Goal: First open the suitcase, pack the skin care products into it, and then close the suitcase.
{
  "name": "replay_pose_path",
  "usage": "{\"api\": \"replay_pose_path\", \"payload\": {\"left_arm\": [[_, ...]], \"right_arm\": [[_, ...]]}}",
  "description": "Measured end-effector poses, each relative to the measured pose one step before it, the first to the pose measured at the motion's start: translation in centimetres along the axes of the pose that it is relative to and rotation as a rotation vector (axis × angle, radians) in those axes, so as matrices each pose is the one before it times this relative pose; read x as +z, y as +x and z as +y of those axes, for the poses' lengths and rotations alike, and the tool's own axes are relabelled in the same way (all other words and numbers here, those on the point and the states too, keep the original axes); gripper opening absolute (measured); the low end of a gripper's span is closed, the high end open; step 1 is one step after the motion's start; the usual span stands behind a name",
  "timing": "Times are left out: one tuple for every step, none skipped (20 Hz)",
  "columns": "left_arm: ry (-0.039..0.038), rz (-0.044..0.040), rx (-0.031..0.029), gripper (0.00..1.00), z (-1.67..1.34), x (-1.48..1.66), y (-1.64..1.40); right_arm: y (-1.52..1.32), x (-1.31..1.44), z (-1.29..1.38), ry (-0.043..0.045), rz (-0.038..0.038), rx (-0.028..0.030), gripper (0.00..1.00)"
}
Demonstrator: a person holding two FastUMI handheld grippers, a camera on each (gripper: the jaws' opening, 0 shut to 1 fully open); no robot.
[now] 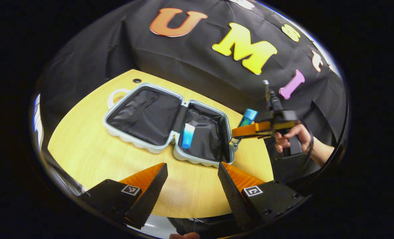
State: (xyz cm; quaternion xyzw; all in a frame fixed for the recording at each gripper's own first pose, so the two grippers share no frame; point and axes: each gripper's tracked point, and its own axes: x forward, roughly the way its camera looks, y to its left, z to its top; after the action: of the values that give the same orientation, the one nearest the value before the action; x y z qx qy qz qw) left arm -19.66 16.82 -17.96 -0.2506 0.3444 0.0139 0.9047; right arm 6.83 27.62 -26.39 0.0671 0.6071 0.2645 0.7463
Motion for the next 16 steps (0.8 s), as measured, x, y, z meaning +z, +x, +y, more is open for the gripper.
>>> {"api": "replay_pose_path", "payload": {"left_arm": [[-0.04196,-0.0108,0.00053,0.97,0.442,-0.818,-0.883],[-0.03618,-0.00332,0.00523,0.97,0.495,-0.584,-0.897],[-0.02349,-0.00813,0.01265,0.97,0.743,-0.359,-0.832],[-0.01124,-0.01153,0.01773,0.97,0.988,-0.147,-1.119],[-0.00798,-0.01252,0.02092,0.97,1.108,-0.003,-1.015],[-0.01272,-0.0029,0.02073,0.96,0.991,-0.127,-0.605],[-0.01454,-0.00826,0.01341,0.97,0.881,0.065,-0.603],[-0.01313,-0.00874,0.00844,0.97,0.515,0.286,0.033],[-0.01152,-0.00839,0.00476,0.97,0.331,0.199,-0.338],[-0.01147,-0.00466,0.00449,0.97,0.261,0.011,-0.453],[-0.0112,-0.00168,0.00068,0.97,0.039,-0.073,-0.345],[-0.0097,-0.00119,-0.00206,0.97,-0.14,-0.017,-0.358],[-0.00506,0.00189,-0.00268,0.97,-0.183,-0.046,-0.275],[0.00417,-0.00047,-0.0028,0.97,-0.247,0.127,-0.01],[0.01129,-0.00131,-0.00072,0.97,-0.238,0.056,-0.219],[0.01454,-0.00384,0.00152,1.0,-0.01,0.101,-0.013]], "right_arm": [[1.837,-0.129,-0.165,0.04013,0.05382,-0.0241,0.33],[1.569,-0.416,-0.303,0.04361,0.05377,-0.03367,0.33],[1.478,-0.149,-0.371,0.04429,0.03807,-0.03495,0.3],[0.949,-0.134,-0.332,0.03822,0.02897,-0.02665,0.33],[0.901,-0.116,0.134,0.02261,0.02326,-0.01217,0.33],[0.797,-0.122,0.212,0.00748,0.01377,-0.00996,0.31],[0.69,0.122,-0.076,0.01021,0.00803,-0.02108,0.33],[0.433,0.113,-0.028,0.01205,0.00245,-0.01811,0.33],[0.39,0.223,0.382,0.01915,0.00089,-0.0016,0.33],[0.318,0.207,0.704,0.01633,-0.00034,0.01081,0.33],[0.366,0.245,0.565,0.00738,-0.00177,0.00554,0.33],[0.568,0.125,0.261,-0.00179,0.00092,-0.00906,0.31],[0.341,0.263,0.081,0.00803,-0.00171,-0.0109,0.33],[0.362,0.171,0.238,0.01397,-0.00034,-0.00602,0.3],[0.136,0.118,0.03,0.00765,0.00022,-0.00662,0.33],[0.223,0.116,-0.298,0.00735,0.00064,-0.01875,0.33]]}}
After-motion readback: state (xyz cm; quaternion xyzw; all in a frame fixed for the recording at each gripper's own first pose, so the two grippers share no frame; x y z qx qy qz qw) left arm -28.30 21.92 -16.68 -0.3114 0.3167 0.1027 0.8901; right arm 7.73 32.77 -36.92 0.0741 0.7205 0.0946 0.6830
